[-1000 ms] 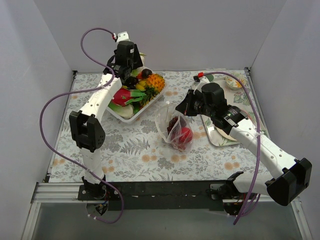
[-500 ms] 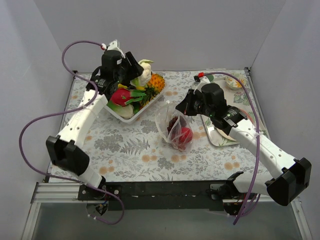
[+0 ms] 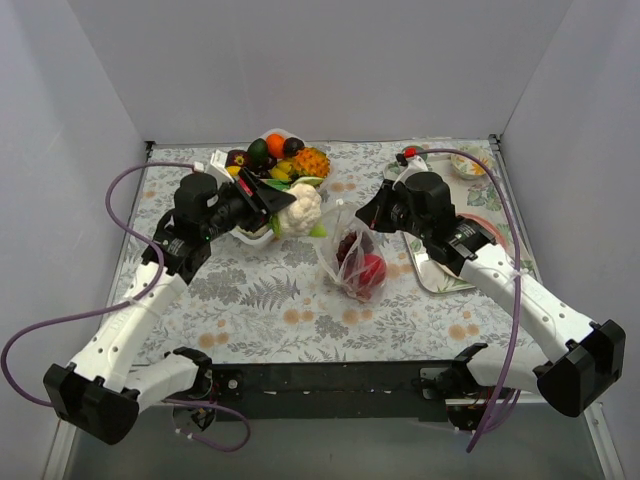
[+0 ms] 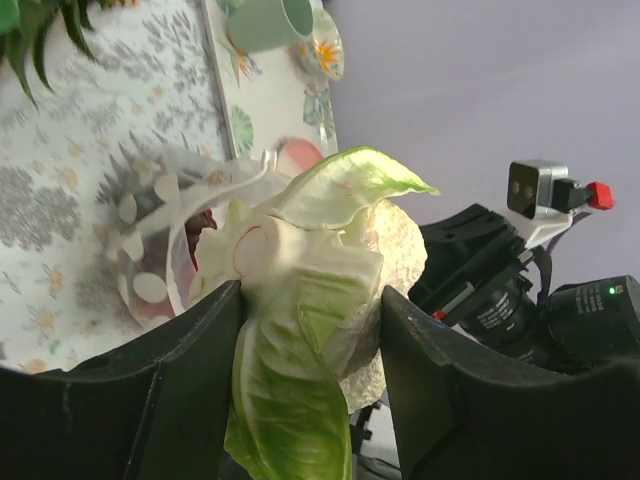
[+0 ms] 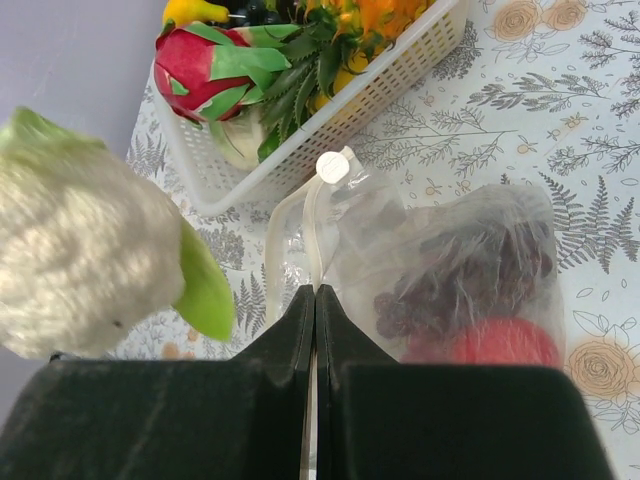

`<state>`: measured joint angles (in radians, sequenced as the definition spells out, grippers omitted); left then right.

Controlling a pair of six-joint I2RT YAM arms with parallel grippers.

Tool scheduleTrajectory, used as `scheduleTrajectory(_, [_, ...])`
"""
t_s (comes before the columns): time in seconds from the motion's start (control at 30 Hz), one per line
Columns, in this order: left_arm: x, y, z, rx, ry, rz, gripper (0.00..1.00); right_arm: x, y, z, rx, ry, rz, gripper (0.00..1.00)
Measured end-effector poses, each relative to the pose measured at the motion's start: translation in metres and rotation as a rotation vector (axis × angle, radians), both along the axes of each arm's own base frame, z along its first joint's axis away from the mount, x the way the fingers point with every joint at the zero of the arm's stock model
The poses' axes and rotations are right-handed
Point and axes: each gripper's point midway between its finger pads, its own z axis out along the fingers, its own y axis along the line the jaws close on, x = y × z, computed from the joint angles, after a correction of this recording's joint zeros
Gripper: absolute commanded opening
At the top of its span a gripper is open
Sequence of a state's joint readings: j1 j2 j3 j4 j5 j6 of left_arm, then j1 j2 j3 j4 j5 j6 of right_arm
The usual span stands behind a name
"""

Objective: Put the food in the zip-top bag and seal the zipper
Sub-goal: Place the fake fruit in the zipper food storage bag.

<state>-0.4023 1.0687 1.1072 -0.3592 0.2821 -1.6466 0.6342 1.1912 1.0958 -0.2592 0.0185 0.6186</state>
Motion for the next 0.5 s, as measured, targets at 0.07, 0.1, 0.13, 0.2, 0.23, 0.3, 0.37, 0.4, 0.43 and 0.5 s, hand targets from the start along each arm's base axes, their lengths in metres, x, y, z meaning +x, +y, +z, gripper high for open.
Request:
scheduleTrajectory(0.07, [-0.012, -0.007, -0.015, -0.042, 0.053, -0.019, 0.34, -0.001, -0.002, 0.003, 0.008, -0.005, -0.009, 0.01])
scheduleTrajectory(0.1, [-0.015, -0.010, -0.020, -0.059, 0.070, -0.024, 0.34, -0.001, -0.003, 0.004, 0.012, -0.006, -0.012, 0.01])
scheduleTrajectory(0.13, [-0.018, -0.013, -0.026, -0.076, 0.087, -0.029, 0.34, -0.002, -0.003, 0.005, 0.014, -0.007, -0.013, 0.01])
scheduleTrajectory(0.2, [-0.023, -0.019, -0.037, -0.107, 0.122, -0.036, 0.33, -0.003, -0.004, 0.006, 0.018, -0.008, -0.016, 0.01])
scheduleTrajectory(0.23, [-0.025, -0.022, -0.040, -0.118, 0.138, -0.040, 0.34, -0.003, -0.004, 0.005, 0.019, -0.007, -0.018, 0.01])
scheduleTrajectory(0.3, [-0.026, -0.027, -0.043, -0.140, 0.151, -0.045, 0.34, -0.004, -0.004, 0.005, 0.022, -0.004, -0.020, 0.01])
scheduleTrajectory(0.37, [-0.026, -0.032, -0.040, -0.163, 0.153, -0.051, 0.34, -0.004, -0.004, 0.005, 0.026, -0.002, -0.021, 0.01])
scheduleTrajectory(0.4, [-0.024, -0.034, -0.038, -0.176, 0.148, -0.054, 0.33, -0.004, -0.004, 0.005, 0.027, 0.000, -0.022, 0.01])
scheduleTrajectory(0.43, [-0.023, -0.037, -0.036, -0.186, 0.144, -0.059, 0.34, -0.005, -0.005, 0.004, 0.029, 0.003, -0.023, 0.01])
scheduleTrajectory(0.5, [-0.020, -0.042, -0.037, -0.194, 0.145, -0.057, 0.33, -0.006, -0.005, 0.002, 0.028, 0.009, -0.021, 0.01])
